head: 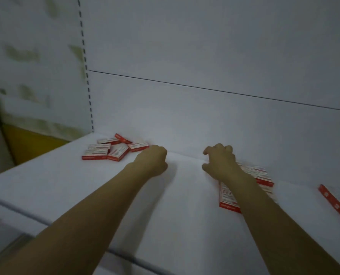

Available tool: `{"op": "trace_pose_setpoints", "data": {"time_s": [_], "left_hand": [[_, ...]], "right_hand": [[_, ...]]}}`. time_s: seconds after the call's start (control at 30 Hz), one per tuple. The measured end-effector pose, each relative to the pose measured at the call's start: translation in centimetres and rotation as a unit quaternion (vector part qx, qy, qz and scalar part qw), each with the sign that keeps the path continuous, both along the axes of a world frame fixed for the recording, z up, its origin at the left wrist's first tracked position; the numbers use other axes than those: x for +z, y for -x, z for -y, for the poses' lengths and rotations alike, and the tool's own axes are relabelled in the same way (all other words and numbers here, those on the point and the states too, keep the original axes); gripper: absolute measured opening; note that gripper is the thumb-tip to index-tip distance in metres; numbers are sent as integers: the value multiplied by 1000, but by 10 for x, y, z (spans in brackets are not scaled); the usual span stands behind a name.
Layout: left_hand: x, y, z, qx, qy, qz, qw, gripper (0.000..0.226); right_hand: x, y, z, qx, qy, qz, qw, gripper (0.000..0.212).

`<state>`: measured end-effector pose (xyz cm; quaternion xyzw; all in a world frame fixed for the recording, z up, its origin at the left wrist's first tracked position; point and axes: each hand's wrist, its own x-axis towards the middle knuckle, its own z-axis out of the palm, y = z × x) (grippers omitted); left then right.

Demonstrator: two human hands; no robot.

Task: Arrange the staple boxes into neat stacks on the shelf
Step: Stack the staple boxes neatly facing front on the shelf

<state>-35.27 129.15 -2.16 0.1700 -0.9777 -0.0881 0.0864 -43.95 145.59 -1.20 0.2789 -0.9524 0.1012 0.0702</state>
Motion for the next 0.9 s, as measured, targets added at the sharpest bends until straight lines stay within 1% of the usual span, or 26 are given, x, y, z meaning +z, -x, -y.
{"op": "trace_pose_setpoints", "data": {"time_s": [0.23,0.33,0.47,0.6,0.7,0.77,0.83,0.9], "left_hand": [[-3,-80,84,137,4,8,991,29],[-8,-106,106,195,2,7,981,30],[-10,-130,129,243,-5,11,970,28],[-12,-145,145,262,-13,14,965,29],[-13,-149,151,267,-15,7,964,28],[-14,-151,154,265,-16,0,964,29],[-14,-151,155,263,-15,-4,965,29],[-14,-150,155,263,-13,-5,965,29]], "right_hand": [[-8,-36,101,135,-38,12,990,44],[-13,-49,138,178,-51,8,983,44],[-18,-62,180,229,-61,5,971,46],[-24,-61,211,268,-68,14,961,49],[-29,-55,220,261,-105,40,959,50],[-30,-55,220,259,-93,62,959,49],[-30,-58,218,260,-61,63,962,44],[-30,-60,216,271,-56,37,960,31]]}}
